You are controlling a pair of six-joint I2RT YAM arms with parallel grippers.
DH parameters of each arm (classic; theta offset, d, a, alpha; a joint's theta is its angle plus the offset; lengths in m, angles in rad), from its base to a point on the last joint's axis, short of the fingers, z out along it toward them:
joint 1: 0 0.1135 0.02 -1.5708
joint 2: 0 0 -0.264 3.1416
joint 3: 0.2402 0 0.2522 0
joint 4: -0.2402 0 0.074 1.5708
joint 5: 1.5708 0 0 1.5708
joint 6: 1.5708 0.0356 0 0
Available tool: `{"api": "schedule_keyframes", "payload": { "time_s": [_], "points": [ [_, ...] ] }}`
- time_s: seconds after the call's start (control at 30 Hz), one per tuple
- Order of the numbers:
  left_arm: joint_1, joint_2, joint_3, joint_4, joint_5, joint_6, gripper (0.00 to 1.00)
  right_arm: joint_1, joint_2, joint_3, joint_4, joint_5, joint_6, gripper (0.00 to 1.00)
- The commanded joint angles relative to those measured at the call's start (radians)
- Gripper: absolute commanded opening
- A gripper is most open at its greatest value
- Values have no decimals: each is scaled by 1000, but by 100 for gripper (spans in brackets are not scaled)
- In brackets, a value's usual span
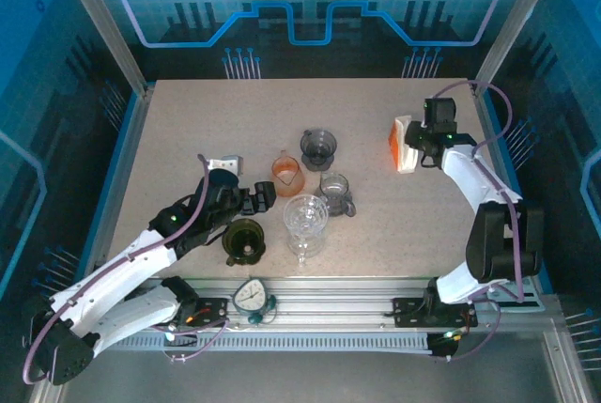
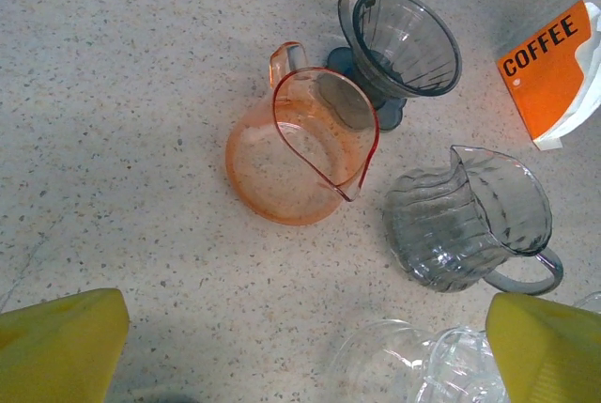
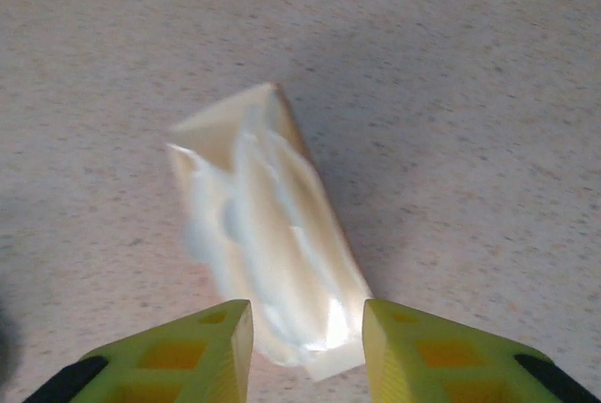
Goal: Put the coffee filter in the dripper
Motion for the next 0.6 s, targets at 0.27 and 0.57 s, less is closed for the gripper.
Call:
{"api": "schedule_keyframes", "payload": {
  "time_s": [0.27, 0.57],
  "points": [
    [16, 0, -31, 27, 17, -16, 99, 86, 178, 183, -89, -13, 15, 29],
    [26, 2, -38, 31, 21, -16, 99, 105, 260, 257, -156, 67, -8, 26]
  ]
}}
